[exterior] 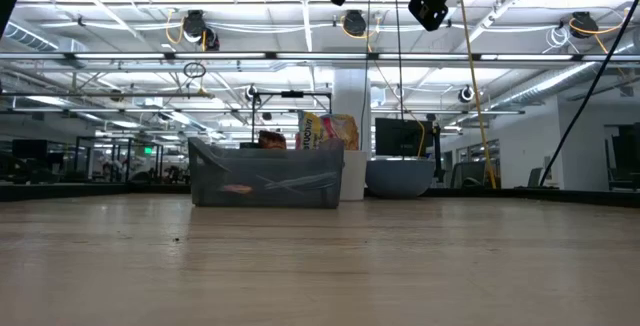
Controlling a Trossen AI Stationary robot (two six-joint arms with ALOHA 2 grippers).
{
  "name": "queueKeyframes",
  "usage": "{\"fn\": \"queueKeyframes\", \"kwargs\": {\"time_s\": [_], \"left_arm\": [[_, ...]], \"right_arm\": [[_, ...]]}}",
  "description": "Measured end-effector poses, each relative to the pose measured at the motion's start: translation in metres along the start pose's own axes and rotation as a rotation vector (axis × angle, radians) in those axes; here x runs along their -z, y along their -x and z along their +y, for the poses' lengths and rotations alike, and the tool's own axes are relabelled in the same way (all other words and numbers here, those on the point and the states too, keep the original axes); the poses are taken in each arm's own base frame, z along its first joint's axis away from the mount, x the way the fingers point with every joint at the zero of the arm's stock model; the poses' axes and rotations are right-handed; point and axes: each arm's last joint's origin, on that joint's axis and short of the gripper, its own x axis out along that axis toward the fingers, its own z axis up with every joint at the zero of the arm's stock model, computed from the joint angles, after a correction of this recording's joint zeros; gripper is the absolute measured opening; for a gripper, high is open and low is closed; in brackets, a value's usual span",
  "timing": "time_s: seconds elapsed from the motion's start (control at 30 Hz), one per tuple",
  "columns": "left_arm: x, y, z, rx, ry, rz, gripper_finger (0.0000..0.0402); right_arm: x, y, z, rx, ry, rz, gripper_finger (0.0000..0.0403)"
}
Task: Pick & Place Food Item
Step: Put the brown seasoning bottle into the top black bin
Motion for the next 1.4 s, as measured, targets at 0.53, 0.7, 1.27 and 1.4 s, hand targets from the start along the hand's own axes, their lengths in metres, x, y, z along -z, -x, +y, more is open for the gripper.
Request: {"fn": "queueKeyframes", "kwargs": {"time_s": [0.53, 0.7, 1.27, 1.4], "left_arm": [[-0.0022, 0.0000, 0.0037, 0.027, 0.013, 0.007, 0.0219], [-0.0014, 0.0001, 0.0043, 0.021, 0.002, 0.016, 0.0183], [-0.0049, 0.0008, 0.0095, 0.028, -0.012, 0.010, 0.0183], [-0.0054, 0.0008, 0.0092, 0.033, -0.016, 0.006, 0.0183]], "right_arm": [[-0.0010, -0.0001, 0.0001, -0.002, 0.034, -0.007, 0.0181], [-0.0007, -0.0002, -0.0001, 0.000, 0.038, -0.004, 0.0182], [-0.0013, -0.0001, -0.0001, 0.002, 0.056, -0.010, 0.0205], [-0.0019, 0.0006, -0.0008, -0.001, 0.055, -0.014, 0.0218]]}}
